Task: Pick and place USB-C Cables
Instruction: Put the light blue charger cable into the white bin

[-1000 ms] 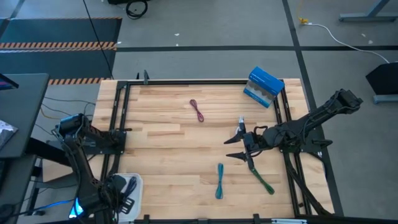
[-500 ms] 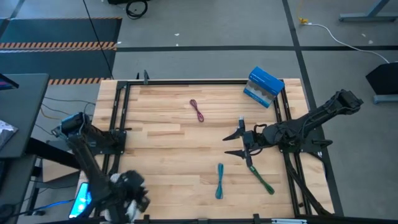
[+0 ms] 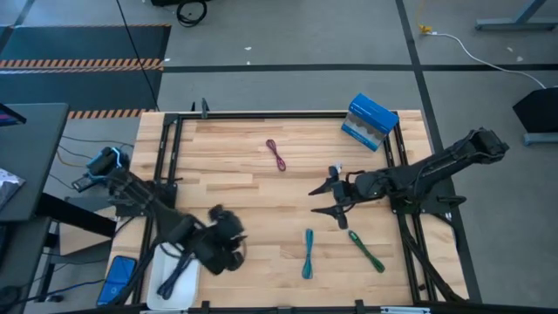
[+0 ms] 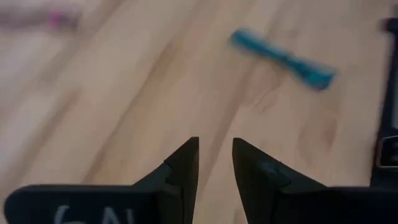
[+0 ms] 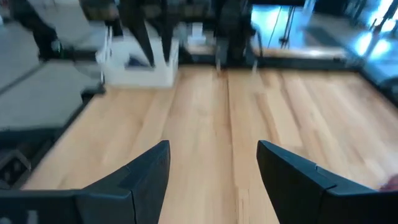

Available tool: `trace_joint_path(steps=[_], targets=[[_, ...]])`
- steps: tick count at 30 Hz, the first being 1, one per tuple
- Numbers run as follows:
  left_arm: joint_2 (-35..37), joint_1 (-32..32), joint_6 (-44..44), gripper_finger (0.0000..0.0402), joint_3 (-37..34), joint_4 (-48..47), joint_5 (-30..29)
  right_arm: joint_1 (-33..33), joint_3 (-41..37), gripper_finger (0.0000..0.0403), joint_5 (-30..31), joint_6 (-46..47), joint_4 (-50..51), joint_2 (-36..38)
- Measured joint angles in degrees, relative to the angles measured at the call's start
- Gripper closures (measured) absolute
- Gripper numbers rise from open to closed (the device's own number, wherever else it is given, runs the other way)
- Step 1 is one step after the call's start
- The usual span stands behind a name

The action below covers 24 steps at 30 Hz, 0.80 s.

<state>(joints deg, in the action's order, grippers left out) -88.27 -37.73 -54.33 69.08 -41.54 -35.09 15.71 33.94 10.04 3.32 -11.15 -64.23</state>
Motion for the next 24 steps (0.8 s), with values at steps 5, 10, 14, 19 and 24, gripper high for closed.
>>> trace_joint_path(steps=[5,10,14,19,24], targets=[[0.0,7.6,29.4,0.0296,0.0,19.3,1.1,-1.6,3.8,0.0155,-2.6,1.4,9.4,-1.8],[0.0,12.6,47.4,0.0296,-0.1,30.1,8.2,-2.5,8.2,0.0155,-7.2,0.6,17.2,-5.2],[0.0,15.8,51.9,0.0297,-1.5,35.7,12.4,-2.2,10.5,0.0155,-11.5,-0.7,21.5,-9.6],[0.0,18.5,53.5,0.0297,-7.6,44.3,16.5,-0.3,11.6,0.0155,-16.5,-3.7,24.8,-15.9],[0.0,20.4,53.3,0.0297,-17.3,57.8,18.5,2.0,11.7,0.0155,-17.0,-10.1,24.4,-21.0]])
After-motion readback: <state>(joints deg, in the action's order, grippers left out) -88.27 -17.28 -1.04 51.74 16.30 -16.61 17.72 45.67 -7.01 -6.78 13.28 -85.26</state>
